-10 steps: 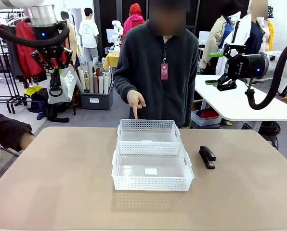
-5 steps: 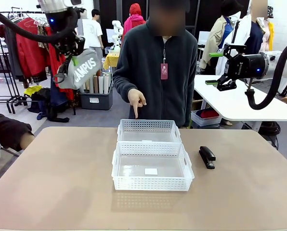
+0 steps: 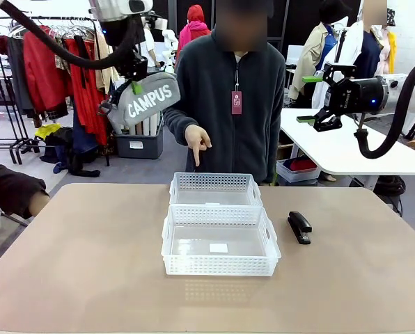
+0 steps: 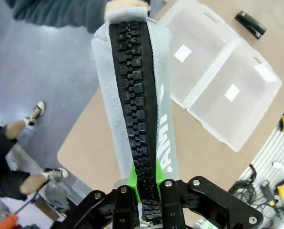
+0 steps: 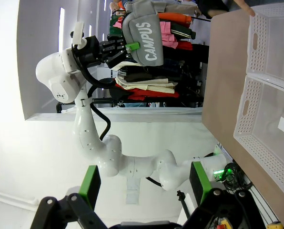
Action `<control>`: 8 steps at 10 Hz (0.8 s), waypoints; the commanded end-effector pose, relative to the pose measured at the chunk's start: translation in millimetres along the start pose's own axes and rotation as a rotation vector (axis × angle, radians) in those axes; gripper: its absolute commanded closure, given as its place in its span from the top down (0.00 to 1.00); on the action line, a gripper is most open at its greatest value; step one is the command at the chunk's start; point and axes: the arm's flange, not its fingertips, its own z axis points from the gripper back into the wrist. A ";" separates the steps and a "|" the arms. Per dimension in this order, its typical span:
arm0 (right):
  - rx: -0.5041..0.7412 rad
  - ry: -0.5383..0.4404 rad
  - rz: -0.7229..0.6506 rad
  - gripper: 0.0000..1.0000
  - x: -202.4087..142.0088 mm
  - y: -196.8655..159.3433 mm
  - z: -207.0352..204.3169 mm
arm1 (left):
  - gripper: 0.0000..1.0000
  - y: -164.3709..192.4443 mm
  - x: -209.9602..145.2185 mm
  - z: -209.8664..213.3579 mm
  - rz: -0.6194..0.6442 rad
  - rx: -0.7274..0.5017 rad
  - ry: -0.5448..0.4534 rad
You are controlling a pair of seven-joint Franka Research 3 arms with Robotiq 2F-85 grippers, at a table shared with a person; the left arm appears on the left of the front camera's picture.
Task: Distribute items into two baskets.
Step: Move the picked Pencil pouch towards the Organizing basket indicated by the person, stopping as directed.
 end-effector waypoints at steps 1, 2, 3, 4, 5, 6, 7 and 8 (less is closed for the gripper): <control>-0.004 0.002 0.001 1.00 -0.2 1.6 -0.1 | 0.00 6.1 3.5 10.3 0.032 0.017 -0.031; -0.004 0.002 0.001 1.00 -0.2 1.6 -0.1 | 0.00 0.0 0.0 0.0 0.000 0.000 0.000; -0.004 0.002 0.001 1.00 -0.2 1.6 -0.1 | 0.00 0.0 0.0 0.0 0.000 0.000 0.000; -0.004 0.002 0.001 1.00 -0.2 1.6 -0.1 | 0.00 0.0 0.0 0.0 0.000 0.000 0.000; -0.004 0.002 0.001 1.00 -0.2 1.6 -0.1 | 0.00 0.0 0.0 0.0 0.000 0.000 0.000; -0.004 0.002 0.001 1.00 -0.2 1.6 -0.1 | 0.00 -0.4 2.6 -3.1 -0.005 0.000 -0.004; -0.004 0.002 0.001 1.00 -0.2 1.6 -0.1 | 0.00 -4.2 13.6 -15.2 -0.207 -0.003 0.058; -0.004 0.002 0.001 1.00 -0.2 1.6 -0.1 | 0.00 -8.2 26.9 -31.1 -0.345 -0.029 0.084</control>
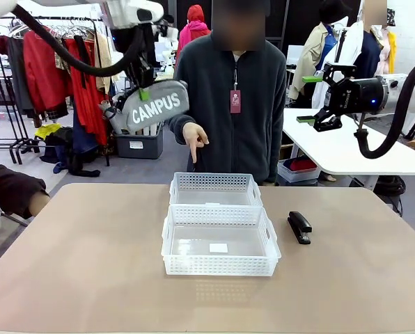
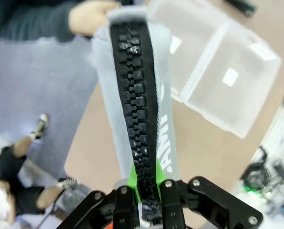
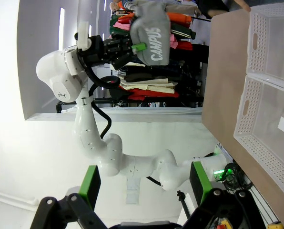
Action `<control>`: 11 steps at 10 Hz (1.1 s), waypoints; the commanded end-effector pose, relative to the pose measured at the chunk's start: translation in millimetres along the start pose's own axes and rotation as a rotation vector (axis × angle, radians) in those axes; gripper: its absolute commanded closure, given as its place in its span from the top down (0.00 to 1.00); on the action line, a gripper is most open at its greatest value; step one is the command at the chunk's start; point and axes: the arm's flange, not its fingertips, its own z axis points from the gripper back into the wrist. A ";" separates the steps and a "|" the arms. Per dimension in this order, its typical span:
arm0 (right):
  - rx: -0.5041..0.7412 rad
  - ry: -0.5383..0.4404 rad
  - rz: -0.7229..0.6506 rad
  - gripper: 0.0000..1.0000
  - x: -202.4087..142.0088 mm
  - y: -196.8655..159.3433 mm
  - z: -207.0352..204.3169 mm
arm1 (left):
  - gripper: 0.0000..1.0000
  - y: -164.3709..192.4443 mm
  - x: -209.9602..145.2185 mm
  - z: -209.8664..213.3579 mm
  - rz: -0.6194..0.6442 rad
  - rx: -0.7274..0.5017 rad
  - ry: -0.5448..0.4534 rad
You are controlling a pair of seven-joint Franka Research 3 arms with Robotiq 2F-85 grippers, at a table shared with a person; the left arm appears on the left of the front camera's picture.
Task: Distribute items into two baskets.
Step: Move the picked Pencil pouch towards the Organizing basket indicated by the person, stopping as directed.
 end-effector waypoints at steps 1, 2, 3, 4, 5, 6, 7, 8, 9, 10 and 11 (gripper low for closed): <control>-0.004 0.002 0.001 1.00 -0.1 1.6 0.0 | 0.00 5.9 30.7 -18.6 -0.236 -0.015 0.026; -0.004 0.002 0.001 1.00 -0.1 1.6 0.0 | 0.00 4.7 44.7 -35.4 -0.285 -0.024 0.049; -0.004 0.002 0.001 1.00 -0.1 1.6 0.0 | 0.00 1.8 53.8 -47.5 -0.330 -0.029 0.041; -0.004 0.002 0.001 1.00 -0.1 1.6 0.0 | 0.00 -4.4 63.5 -59.5 -0.383 -0.017 0.035; -0.004 0.002 0.001 1.00 -0.1 1.6 0.0 | 0.00 -14.2 74.2 -71.3 -0.435 0.008 0.033; -0.004 0.002 0.001 1.00 -0.1 1.6 0.0 | 0.00 -24.2 86.3 -86.2 -0.492 0.020 0.019; -0.004 0.002 0.001 1.00 -0.1 1.6 0.0 | 0.00 -31.4 94.7 -97.0 -0.521 0.018 0.018; -0.004 0.002 0.001 1.00 -0.1 1.6 0.0 | 0.00 -36.4 101.5 -106.1 -0.530 0.007 0.012; -0.004 0.002 0.001 1.00 -0.1 1.6 0.0 | 0.00 -41.9 106.3 -114.5 -0.545 -0.005 0.020; -0.004 0.002 0.001 1.00 -0.1 1.6 0.0 | 0.00 -49.4 109.6 -123.5 -0.574 -0.019 0.027; -0.004 0.002 0.001 1.00 -0.1 1.6 0.0 | 0.00 -55.2 113.0 -132.1 -0.590 -0.025 0.031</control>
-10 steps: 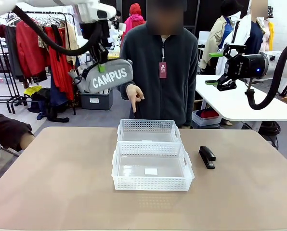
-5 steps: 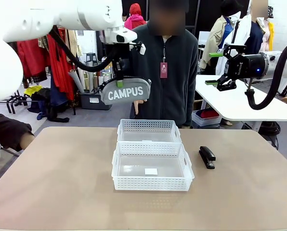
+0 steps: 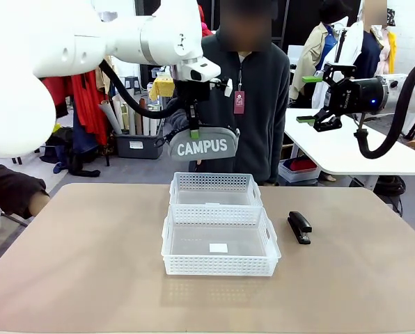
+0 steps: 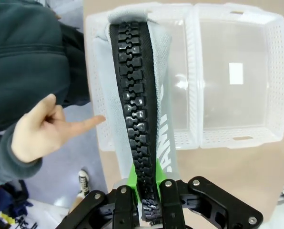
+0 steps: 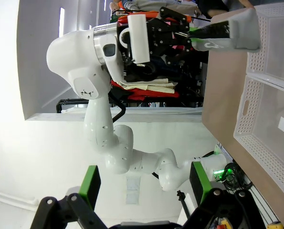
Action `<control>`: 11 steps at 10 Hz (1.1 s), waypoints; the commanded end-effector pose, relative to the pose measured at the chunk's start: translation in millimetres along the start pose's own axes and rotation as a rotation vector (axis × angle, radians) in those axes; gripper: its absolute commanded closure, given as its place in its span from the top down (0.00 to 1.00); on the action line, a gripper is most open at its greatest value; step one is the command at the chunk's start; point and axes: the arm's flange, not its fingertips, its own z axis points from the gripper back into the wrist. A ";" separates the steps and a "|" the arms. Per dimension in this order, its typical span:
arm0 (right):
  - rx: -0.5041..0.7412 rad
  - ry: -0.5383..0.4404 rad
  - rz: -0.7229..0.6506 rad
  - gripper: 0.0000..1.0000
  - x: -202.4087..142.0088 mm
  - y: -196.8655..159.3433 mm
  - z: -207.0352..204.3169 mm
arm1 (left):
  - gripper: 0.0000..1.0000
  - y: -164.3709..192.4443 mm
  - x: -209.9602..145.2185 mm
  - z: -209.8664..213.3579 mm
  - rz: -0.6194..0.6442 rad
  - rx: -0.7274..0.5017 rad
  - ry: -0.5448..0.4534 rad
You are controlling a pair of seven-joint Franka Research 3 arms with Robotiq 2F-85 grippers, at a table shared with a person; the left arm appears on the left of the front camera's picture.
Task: Distribute items into two baskets.
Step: Move the picked Pencil pouch towards the Organizing basket indicated by the person, stopping as directed.
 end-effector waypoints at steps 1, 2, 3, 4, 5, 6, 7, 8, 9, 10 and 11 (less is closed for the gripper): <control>-0.004 0.002 0.001 1.00 -0.1 1.7 0.1 | 0.00 2.5 4.7 -5.4 -0.062 0.013 0.013; -0.004 0.002 0.001 1.00 -0.1 1.7 0.1 | 0.00 0.6 10.0 -13.0 -0.080 0.003 0.013; -0.004 0.002 0.001 1.00 -0.1 1.7 0.1 | 0.00 -0.7 14.1 -19.5 -0.096 -0.011 0.013; -0.004 0.002 0.001 1.00 -0.1 1.7 0.1 | 0.00 -1.2 19.2 -25.1 -0.107 -0.014 0.011; -0.004 0.002 0.001 1.00 -0.1 1.7 0.1 | 0.00 -1.2 20.9 -27.7 -0.112 -0.015 0.010; -0.004 0.002 0.001 1.00 -0.1 1.7 0.1 | 0.00 1.4 21.3 -31.9 -0.116 -0.018 0.013; -0.004 0.002 0.001 1.00 -0.1 1.7 0.1 | 0.00 2.9 25.0 -36.6 -0.120 -0.022 0.015; -0.004 0.002 0.001 1.00 -0.1 1.7 0.1 | 0.00 4.1 27.9 -41.0 -0.122 -0.033 0.016; -0.004 0.002 0.001 1.00 -0.1 1.7 0.1 | 0.00 2.4 29.0 -46.1 -0.126 -0.038 0.017; -0.004 0.002 0.001 1.00 -0.1 1.7 0.1 | 0.00 3.9 30.1 -49.2 -0.126 -0.046 0.019; -0.004 0.002 0.001 1.00 -0.1 1.7 0.1 | 0.00 4.4 31.7 -52.0 -0.129 -0.051 0.022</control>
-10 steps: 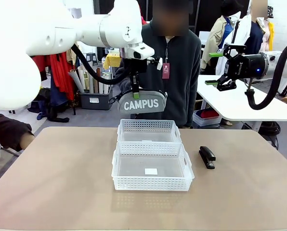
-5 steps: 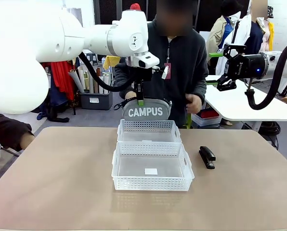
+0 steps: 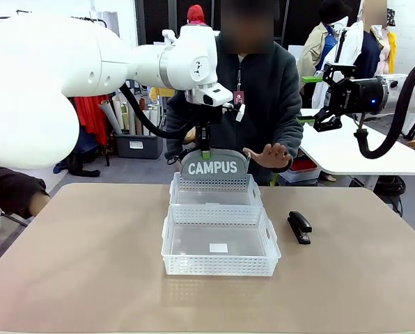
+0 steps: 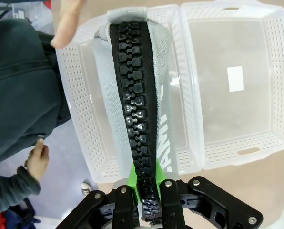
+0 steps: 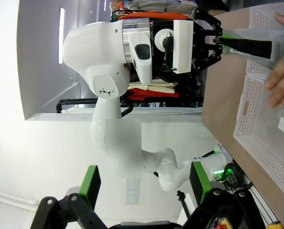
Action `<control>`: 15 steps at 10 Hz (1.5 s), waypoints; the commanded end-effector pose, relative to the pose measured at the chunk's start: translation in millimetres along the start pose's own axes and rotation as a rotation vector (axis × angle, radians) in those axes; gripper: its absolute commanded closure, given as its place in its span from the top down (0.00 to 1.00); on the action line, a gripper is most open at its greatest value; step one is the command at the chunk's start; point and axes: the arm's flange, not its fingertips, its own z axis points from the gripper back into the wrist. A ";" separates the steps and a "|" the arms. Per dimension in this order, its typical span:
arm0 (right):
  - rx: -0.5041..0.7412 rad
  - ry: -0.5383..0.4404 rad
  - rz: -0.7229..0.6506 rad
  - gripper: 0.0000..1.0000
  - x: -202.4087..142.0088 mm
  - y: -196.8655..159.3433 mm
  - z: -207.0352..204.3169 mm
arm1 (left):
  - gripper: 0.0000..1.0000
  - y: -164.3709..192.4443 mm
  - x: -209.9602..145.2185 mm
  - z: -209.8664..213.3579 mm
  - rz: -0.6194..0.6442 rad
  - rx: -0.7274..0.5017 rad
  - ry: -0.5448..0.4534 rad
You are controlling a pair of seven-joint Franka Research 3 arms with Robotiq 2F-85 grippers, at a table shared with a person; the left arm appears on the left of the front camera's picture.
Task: Distribute items into two baskets.
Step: Move the picked Pencil pouch towards the Organizing basket indicated by the person, stopping as directed, then place the picked Pencil pouch into the Organizing basket as instructed by the person.
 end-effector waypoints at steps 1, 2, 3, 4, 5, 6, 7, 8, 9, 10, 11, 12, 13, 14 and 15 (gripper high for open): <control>-0.004 0.002 0.001 1.00 -0.1 1.7 0.1 | 0.00 8.1 3.7 8.0 -0.018 0.012 0.013; -0.004 0.002 0.001 1.00 -0.1 1.7 0.1 | 0.00 8.9 1.2 10.1 0.004 0.015 0.012; -0.004 0.002 0.001 1.00 -0.1 1.7 0.1 | 0.00 0.4 0.8 -1.6 -0.001 -0.001 0.000; -0.004 0.002 0.001 1.00 -0.1 1.7 0.1 | 0.00 0.4 0.8 -1.6 -0.001 -0.001 0.000; -0.004 0.002 0.001 1.00 -0.1 1.7 0.1 | 0.00 0.4 0.8 -1.6 -0.001 -0.001 0.000; -0.004 0.002 0.001 1.00 -0.1 1.7 0.1 | 0.00 0.4 0.8 -1.6 -0.001 -0.001 0.000; -0.004 0.002 0.001 1.00 -0.1 1.7 0.1 | 0.00 0.4 0.8 -1.6 -0.001 -0.001 0.000; -0.004 0.002 0.001 1.00 -0.1 1.7 0.1 | 0.00 0.4 0.8 -1.6 -0.001 -0.001 0.000; -0.004 0.002 0.001 1.00 -0.1 1.7 0.1 | 0.00 0.4 0.8 -1.6 -0.001 -0.001 0.000; -0.004 0.002 0.001 1.00 -0.1 1.7 0.1 | 0.00 0.4 0.8 -1.6 -0.001 -0.001 0.000; -0.004 0.002 0.001 1.00 -0.1 1.7 0.1 | 0.00 0.4 0.8 -1.6 -0.001 -0.001 0.000; -0.004 0.002 0.001 1.00 -0.1 1.7 0.1 | 0.00 0.4 0.8 -1.6 -0.001 -0.001 0.000; -0.004 0.002 0.001 1.00 -0.1 1.7 0.1 | 0.00 0.4 0.8 -1.6 -0.001 -0.001 0.000; -0.004 0.002 0.001 1.00 -0.1 1.7 0.1 | 0.00 0.4 0.8 -1.6 -0.001 -0.001 0.000; -0.004 0.002 0.001 1.00 -0.1 1.7 0.1 | 0.00 0.4 0.8 -1.6 -0.001 -0.001 0.000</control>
